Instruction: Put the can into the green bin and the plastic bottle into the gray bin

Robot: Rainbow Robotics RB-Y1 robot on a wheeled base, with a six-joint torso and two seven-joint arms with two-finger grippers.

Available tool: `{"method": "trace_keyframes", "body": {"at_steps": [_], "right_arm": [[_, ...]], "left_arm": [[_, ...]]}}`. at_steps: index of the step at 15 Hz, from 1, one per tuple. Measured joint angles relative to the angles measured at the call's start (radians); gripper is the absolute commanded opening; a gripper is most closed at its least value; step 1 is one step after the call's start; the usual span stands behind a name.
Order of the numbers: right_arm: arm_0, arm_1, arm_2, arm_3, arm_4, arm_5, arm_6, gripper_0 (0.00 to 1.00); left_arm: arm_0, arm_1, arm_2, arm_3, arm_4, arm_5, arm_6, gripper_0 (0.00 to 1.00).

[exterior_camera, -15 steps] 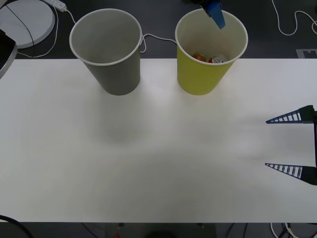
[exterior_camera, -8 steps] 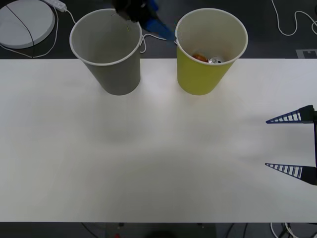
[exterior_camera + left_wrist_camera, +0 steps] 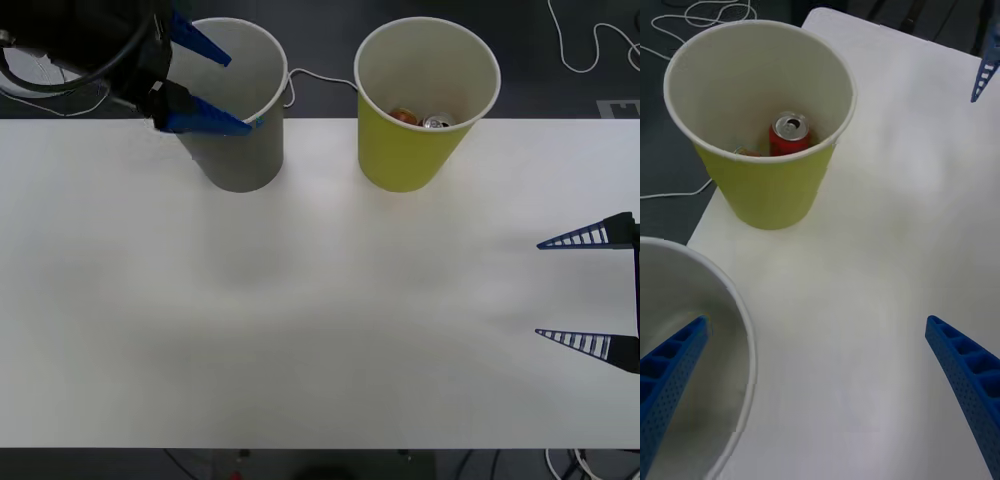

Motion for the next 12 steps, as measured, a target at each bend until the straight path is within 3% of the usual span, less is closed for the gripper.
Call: {"method": "trace_keyframes", "body": {"at_steps": [4,12], "right_arm": [[0.0,0.0,0.0,0.0,0.0,0.0,0.0,1.0],[0.0,0.0,0.0,0.0,0.0,0.0,0.0,1.0]], "left_arm": [[0.166,0.023,0.138,-0.013,0.059,-0.021,-0.203,1.0],[0.416,0.065,0.259,-0.013,0.108,-0.021,-0.583,1.0]]}}
